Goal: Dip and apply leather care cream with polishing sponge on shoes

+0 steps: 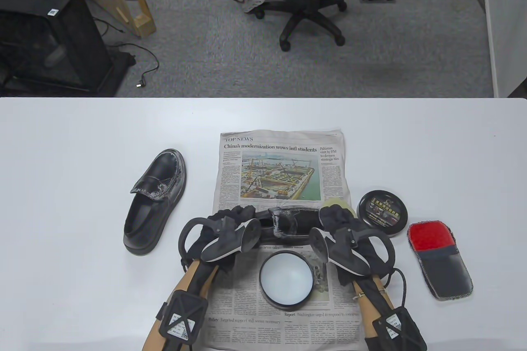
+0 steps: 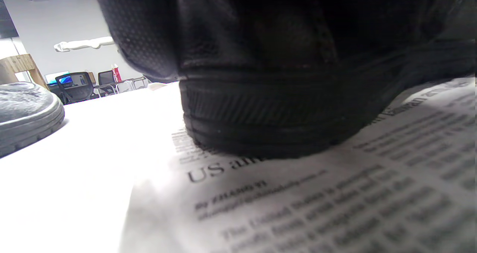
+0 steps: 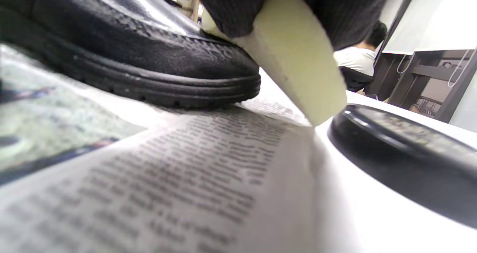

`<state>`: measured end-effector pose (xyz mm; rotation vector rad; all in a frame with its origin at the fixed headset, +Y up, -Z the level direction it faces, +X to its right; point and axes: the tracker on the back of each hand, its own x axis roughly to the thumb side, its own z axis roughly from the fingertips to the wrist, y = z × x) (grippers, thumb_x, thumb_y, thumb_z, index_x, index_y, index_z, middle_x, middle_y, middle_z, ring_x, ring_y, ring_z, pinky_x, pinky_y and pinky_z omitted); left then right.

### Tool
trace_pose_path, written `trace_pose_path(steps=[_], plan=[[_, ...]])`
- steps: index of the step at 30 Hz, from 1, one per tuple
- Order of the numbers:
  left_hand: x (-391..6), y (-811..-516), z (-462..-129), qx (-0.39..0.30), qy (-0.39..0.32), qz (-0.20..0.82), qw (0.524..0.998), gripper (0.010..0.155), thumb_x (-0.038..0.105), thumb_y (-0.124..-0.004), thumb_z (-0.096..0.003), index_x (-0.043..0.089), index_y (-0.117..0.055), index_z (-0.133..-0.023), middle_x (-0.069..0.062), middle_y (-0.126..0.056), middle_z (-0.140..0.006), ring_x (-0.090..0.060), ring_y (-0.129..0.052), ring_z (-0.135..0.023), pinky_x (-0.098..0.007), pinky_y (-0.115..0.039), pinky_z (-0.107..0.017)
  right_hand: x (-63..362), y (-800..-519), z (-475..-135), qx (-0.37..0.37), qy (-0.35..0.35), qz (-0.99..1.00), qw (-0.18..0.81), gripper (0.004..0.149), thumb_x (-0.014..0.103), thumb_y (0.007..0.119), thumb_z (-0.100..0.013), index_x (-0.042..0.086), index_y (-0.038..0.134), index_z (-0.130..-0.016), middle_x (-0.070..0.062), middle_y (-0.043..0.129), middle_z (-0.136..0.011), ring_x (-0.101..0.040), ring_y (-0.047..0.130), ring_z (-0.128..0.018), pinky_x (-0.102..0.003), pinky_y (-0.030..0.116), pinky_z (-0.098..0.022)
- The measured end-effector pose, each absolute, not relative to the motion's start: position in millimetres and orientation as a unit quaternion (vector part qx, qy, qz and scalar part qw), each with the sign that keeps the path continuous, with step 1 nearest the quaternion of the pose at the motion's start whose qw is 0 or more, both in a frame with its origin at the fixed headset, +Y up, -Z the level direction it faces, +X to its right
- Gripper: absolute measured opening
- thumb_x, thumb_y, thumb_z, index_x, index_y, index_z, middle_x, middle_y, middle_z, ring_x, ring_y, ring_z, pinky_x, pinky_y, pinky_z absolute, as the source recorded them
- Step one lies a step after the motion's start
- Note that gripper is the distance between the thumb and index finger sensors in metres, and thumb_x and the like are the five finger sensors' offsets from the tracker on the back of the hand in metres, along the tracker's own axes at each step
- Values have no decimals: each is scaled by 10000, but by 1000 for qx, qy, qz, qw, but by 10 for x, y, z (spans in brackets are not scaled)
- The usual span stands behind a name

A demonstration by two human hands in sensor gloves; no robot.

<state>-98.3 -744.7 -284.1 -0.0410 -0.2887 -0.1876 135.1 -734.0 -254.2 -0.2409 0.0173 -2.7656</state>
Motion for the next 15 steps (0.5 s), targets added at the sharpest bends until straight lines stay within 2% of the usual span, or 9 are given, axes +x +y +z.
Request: trace_pose_path(steps=[5,9,11,13,15], plan=[[-980,-7455,-2847,-23,-147,-84,985,824,669,-790,-324,329,-655,-1062,6,-848,-1063,-247,-865,-911,-438,-796,-639,1132,-7265,-2346,-131,8,-960,246,504,246,691,-585,176,545,-1063,-123,716,-1042,-315,894,-874,-361,845,-602],[-978,-7453,-2847,-22,-150,-86,985,818,665,-791,-323,331,-655,-1058,15,-841,-1068,-246,-861,-920,-438,-793,-649,988,-7211,-2288,-171,53,-964,196,504,247,681,-588,223,534,-1069,-82,697,-1070,-311,853,-919,-376,813,-646],[-979,-7455,-2849,-22,-153,-84,984,816,662,-794,-322,336,-653,-1057,26,-833,-1073,-240,-857,-928,-438,-791,-656,980,-7233,-2332,-177,83,-968,155,491,249,672,-589,289,523,-1055,-6,644,-1100,-290,762,-997,-422,731,-707],[-979,-7458,-2848,-22,-154,-81,984,821,662,-796,-323,332,-650,-1061,23,-831,-1076,-240,-853,-931,-440,-787,-659,1037,-7301,-2428,-167,82,-973,135,488,267,658,-592,347,487,-1042,61,597,-1115,-248,705,-1038,-467,677,-730],[-973,-7461,-2838,-18,-155,-89,984,830,670,-788,-329,322,-644,-1068,15,-834,-1074,-238,-859,-920,-436,-788,-657,1181,-7377,-2546,-141,62,-981,117,515,290,637,-596,361,418,-1056,74,547,-1130,-220,656,-1058,-446,660,-737]])
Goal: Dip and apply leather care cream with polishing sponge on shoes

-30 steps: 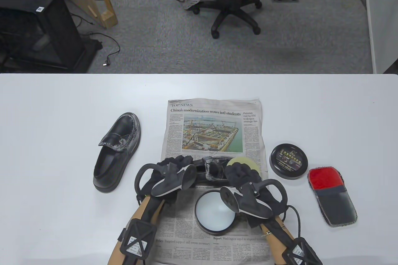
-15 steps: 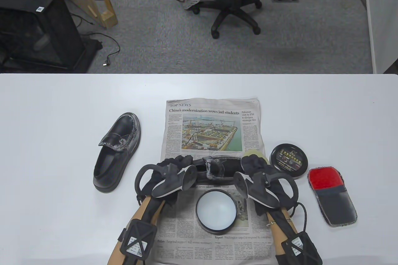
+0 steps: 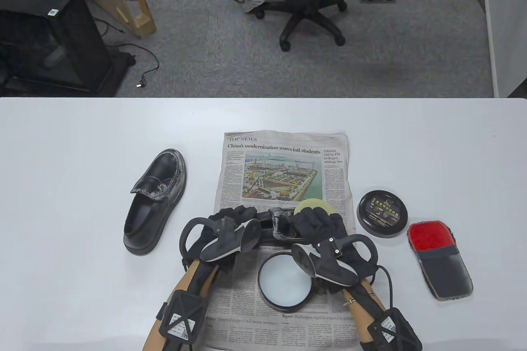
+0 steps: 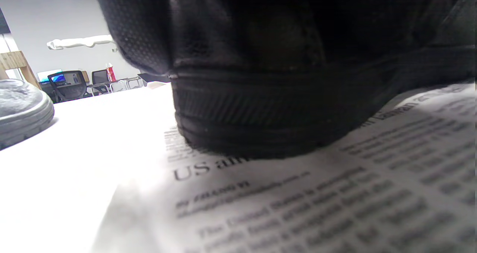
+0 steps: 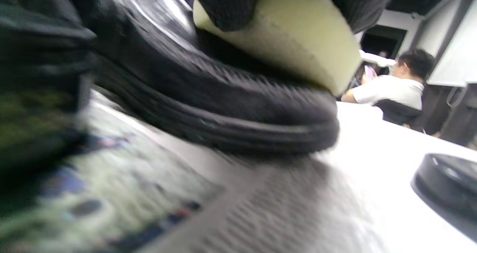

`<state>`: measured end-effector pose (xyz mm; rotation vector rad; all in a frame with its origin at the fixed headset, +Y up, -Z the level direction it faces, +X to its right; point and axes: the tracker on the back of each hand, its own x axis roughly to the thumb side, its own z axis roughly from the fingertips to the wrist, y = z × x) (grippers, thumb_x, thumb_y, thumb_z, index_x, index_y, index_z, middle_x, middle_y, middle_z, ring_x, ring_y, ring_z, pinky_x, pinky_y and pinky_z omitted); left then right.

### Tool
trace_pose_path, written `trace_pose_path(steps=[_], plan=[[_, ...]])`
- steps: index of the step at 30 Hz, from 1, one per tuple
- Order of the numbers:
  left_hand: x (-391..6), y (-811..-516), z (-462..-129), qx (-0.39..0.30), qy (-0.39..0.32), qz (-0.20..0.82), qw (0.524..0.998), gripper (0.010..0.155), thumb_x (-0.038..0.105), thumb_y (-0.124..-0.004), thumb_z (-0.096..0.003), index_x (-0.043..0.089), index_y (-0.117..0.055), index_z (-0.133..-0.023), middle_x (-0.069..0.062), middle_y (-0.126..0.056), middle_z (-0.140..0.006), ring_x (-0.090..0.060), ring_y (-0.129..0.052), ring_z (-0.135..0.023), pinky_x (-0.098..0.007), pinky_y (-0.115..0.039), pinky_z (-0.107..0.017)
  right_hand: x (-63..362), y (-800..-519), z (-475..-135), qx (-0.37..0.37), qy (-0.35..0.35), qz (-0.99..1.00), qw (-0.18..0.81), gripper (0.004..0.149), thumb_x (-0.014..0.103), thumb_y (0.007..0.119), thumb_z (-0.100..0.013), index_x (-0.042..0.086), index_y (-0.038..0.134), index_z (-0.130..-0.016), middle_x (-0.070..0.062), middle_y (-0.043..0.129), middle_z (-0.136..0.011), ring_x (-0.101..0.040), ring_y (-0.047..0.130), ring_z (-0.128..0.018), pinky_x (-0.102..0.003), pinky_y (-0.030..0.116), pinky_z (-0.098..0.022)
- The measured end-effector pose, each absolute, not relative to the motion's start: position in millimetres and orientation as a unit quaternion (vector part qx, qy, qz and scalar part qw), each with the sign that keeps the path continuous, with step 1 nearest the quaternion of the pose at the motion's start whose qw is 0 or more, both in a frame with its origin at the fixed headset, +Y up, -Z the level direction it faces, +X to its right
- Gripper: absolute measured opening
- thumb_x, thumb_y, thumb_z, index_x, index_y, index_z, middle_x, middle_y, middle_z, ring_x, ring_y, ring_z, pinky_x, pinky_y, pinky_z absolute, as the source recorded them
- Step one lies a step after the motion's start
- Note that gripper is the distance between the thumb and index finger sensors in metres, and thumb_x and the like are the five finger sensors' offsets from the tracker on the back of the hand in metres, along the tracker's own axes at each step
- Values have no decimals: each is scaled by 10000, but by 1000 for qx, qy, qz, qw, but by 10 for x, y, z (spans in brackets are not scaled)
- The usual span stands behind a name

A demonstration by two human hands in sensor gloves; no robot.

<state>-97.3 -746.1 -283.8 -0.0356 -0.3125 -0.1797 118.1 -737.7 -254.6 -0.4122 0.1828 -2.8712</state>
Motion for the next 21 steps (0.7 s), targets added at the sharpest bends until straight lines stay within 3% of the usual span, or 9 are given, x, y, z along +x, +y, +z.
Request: trace_pose_path(steps=[5,11,17,21], plan=[[-959,-7461,-2829,-14,-151,-99,984,842,686,-774,-331,311,-641,-1074,3,-849,-1056,-230,-874,-893,-418,-803,-636,1400,-7391,-2637,-85,27,-983,161,516,282,650,-592,310,442,-1063,14,572,-1113,-256,712,-1013,-372,713,-702],[-956,-7456,-2821,-12,-144,-102,984,851,697,-767,-326,300,-654,-1070,-7,-864,-1041,-233,-886,-874,-418,-812,-615,1361,-7256,-2446,-98,-23,-975,200,519,270,680,-591,189,505,-1073,-90,677,-1064,-291,848,-916,-359,805,-633],[-956,-7458,-2824,-10,-150,-100,983,846,692,-769,-324,303,-655,-1067,-6,-862,-1045,-240,-881,-882,-421,-801,-632,1028,-7150,-2242,-184,31,-971,147,510,262,670,-595,228,519,-1080,-65,664,-1088,-302,798,-958,-385,771,-667],[-959,-7460,-2825,-10,-155,-99,983,844,689,-770,-327,316,-640,-1073,-3,-853,-1054,-243,-875,-893,-425,-794,-642,1006,-7199,-2342,-185,54,-975,111,502,259,650,-598,286,487,-1072,-9,606,-1119,-290,717,-1023,-420,695,-721]])
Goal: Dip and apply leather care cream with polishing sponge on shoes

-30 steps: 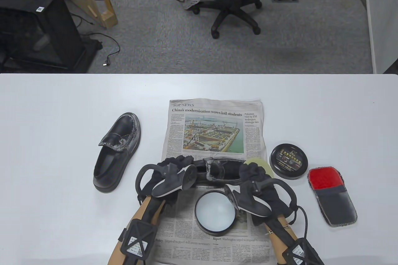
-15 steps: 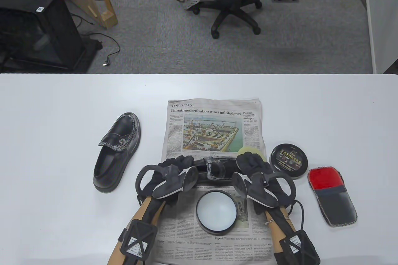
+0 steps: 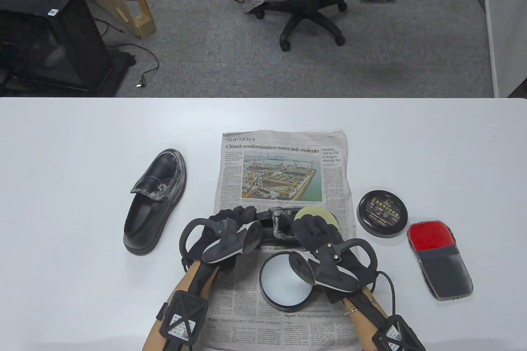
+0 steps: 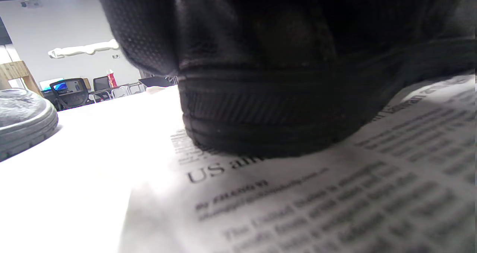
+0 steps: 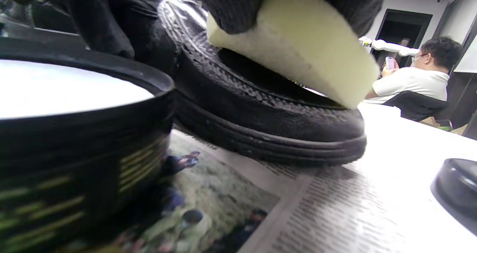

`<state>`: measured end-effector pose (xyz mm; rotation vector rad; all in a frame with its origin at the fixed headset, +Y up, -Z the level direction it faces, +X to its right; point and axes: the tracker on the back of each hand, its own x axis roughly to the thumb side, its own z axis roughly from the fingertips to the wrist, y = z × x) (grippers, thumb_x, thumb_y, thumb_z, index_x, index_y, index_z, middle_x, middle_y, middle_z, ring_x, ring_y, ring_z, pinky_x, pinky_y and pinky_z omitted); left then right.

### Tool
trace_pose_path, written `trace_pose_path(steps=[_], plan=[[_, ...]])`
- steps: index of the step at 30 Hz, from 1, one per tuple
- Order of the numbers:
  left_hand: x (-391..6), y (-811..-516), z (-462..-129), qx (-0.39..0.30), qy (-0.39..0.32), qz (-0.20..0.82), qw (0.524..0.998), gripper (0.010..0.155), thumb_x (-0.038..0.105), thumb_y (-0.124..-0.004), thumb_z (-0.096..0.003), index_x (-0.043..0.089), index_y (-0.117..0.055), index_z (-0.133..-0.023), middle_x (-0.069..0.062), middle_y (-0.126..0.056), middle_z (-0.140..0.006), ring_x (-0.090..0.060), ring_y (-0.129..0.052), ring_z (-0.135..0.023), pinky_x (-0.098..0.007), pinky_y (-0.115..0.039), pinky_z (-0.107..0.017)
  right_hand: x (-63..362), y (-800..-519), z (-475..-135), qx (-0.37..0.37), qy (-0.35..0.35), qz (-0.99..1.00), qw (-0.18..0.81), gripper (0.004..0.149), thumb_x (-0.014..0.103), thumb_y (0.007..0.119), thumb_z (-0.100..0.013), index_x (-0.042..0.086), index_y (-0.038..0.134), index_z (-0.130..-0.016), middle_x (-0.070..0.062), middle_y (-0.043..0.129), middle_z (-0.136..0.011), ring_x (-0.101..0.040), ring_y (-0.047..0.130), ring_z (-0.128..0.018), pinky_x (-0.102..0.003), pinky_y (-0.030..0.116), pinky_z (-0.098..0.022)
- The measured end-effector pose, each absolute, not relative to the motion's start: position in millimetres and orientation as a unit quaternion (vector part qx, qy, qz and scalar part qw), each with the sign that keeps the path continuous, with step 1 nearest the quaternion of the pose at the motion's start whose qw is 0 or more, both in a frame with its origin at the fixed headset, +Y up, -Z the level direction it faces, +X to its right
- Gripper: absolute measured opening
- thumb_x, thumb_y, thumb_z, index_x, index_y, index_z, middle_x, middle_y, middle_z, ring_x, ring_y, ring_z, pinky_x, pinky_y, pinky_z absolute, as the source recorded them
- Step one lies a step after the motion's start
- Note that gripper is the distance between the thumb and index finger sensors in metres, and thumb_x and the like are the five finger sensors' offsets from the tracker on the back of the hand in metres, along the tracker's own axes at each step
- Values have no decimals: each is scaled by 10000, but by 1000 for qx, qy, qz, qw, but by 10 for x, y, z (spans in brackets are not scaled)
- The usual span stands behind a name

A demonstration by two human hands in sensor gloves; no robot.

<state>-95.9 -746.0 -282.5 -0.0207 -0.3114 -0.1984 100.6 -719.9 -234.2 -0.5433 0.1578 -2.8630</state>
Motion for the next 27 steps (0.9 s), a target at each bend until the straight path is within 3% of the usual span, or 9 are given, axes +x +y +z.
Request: trace_pose_path(steps=[3,7,15,21,27], plan=[[-955,-7461,-2824,-10,-154,-99,983,845,690,-769,-327,314,-641,-1073,-6,-855,-1053,-245,-878,-890,-426,-795,-640,1145,-7305,-2474,-147,53,-983,91,512,267,635,-604,322,440,-1074,28,564,-1137,-268,667,-1052,-459,658,-730],[-951,-7462,-2817,-5,-152,-101,983,844,693,-765,-332,308,-645,-1073,-11,-862,-1046,-245,-884,-882,-424,-802,-631,1311,-7410,-2615,-93,43,-986,130,514,270,636,-601,317,433,-1072,19,553,-1130,-268,669,-1038,-410,672,-724],[-949,-7459,-2813,-7,-146,-102,984,844,697,-761,-335,305,-648,-1073,-15,-867,-1040,-243,-889,-871,-422,-808,-619,1258,-7271,-2410,-106,-5,-969,223,520,262,673,-592,182,509,-1079,-106,684,-1062,-303,861,-904,-367,807,-630],[-948,-7465,-2823,-8,-154,-95,984,835,685,-771,-330,310,-653,-1066,-9,-857,-1051,-247,-877,-897,-429,-796,-643,1112,-7170,-2290,-170,24,-975,140,503,262,670,-594,258,521,-1074,-44,657,-1095,-302,785,-972,-398,750,-685],[-949,-7470,-2826,-10,-158,-92,983,830,682,-775,-328,319,-650,-1064,1,-849,-1058,-241,-871,-906,-431,-791,-652,1234,-7332,-2527,-126,55,-987,79,495,268,643,-601,326,471,-1062,30,583,-1125,-264,674,-1041,-434,659,-725]])
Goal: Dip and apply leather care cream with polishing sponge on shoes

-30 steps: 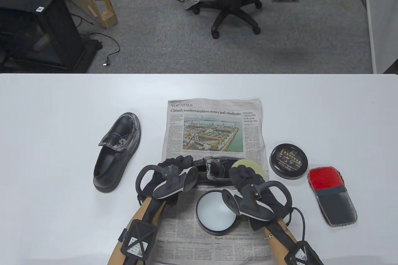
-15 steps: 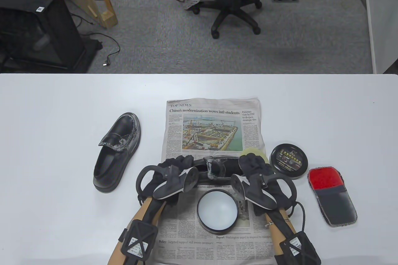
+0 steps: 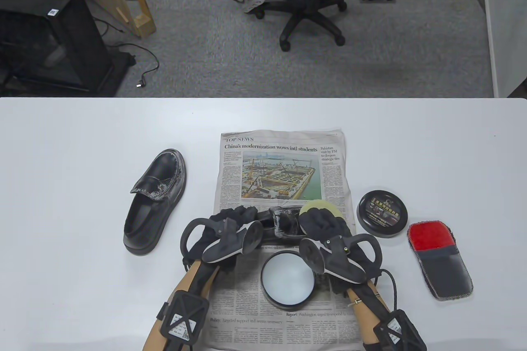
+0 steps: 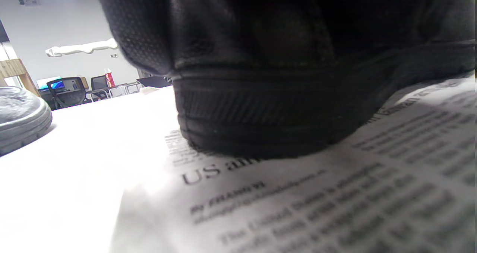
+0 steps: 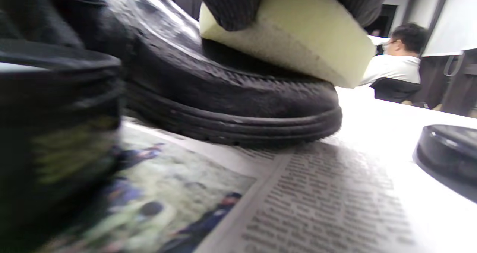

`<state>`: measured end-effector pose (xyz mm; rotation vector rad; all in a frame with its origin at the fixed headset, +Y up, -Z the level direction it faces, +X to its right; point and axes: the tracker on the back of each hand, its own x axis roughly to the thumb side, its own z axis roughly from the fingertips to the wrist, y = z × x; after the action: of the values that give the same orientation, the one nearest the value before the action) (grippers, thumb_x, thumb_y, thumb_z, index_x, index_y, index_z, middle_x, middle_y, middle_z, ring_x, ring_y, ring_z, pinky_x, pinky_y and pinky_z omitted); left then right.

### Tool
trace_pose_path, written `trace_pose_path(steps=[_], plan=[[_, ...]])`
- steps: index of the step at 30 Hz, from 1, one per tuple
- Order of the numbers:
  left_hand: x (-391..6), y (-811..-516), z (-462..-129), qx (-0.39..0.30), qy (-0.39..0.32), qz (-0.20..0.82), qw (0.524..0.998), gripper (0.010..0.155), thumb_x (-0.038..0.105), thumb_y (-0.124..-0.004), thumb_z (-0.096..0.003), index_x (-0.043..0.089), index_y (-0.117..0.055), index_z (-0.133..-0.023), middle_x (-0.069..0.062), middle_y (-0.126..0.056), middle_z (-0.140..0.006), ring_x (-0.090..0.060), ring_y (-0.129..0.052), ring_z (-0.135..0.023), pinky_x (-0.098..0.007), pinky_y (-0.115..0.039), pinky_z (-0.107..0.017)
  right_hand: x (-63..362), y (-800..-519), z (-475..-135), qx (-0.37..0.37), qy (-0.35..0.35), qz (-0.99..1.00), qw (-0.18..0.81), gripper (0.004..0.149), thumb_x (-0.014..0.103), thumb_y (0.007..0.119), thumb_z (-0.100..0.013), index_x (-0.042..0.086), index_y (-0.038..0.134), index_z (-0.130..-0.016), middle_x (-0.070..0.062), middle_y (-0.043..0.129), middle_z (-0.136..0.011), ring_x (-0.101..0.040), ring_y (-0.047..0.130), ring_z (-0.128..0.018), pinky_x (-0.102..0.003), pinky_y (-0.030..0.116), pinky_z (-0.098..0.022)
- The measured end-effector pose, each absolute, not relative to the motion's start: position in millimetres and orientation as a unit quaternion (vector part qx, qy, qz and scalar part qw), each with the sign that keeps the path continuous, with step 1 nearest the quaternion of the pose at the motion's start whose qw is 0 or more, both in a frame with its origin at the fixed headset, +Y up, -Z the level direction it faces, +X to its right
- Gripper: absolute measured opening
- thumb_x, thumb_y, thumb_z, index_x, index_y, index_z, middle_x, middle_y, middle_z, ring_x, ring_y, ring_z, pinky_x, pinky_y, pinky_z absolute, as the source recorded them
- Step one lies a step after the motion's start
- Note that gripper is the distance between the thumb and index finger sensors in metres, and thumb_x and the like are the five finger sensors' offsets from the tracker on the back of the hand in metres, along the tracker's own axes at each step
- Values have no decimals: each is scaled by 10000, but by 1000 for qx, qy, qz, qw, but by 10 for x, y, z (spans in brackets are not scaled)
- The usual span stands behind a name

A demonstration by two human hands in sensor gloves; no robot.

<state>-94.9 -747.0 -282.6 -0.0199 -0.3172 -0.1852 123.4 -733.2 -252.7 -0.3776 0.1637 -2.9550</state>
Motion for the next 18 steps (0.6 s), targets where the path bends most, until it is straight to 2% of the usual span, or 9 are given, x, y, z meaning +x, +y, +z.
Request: trace_pose_path(steps=[4,9,14,18], plan=[[-949,-7469,-2822,-7,-156,-94,983,829,686,-769,-333,318,-649,-1065,-1,-851,-1056,-239,-874,-897,-428,-792,-647,1373,-7404,-2650,-75,44,-988,124,497,272,647,-597,318,470,-1059,18,588,-1113,-266,706,-1017,-401,694,-708],[-946,-7465,-2818,-7,-149,-98,984,833,692,-764,-336,312,-648,-1069,-9,-860,-1045,-239,-884,-879,-423,-803,-627,1436,-7354,-2587,-66,12,-984,167,505,261,667,-591,231,498,-1066,-64,655,-1079,-287,814,-945,-383,761,-659],[-946,-7465,-2818,-7,-150,-97,984,832,688,-767,-334,313,-650,-1068,-10,-861,-1045,-242,-882,-882,-425,-801,-632,1284,-7238,-2386,-106,-22,-971,215,512,265,680,-591,173,533,-1072,-108,711,-1051,-302,874,-894,-374,806,-631],[-945,-7467,-2824,-7,-155,-95,983,822,680,-771,-335,315,-655,-1062,-11,-855,-1054,-246,-877,-896,-431,-794,-645,1133,-7140,-2280,-155,3,-974,162,505,269,679,-592,213,541,-1074,-79,706,-1063,-297,851,-915,-380,789,-649]])
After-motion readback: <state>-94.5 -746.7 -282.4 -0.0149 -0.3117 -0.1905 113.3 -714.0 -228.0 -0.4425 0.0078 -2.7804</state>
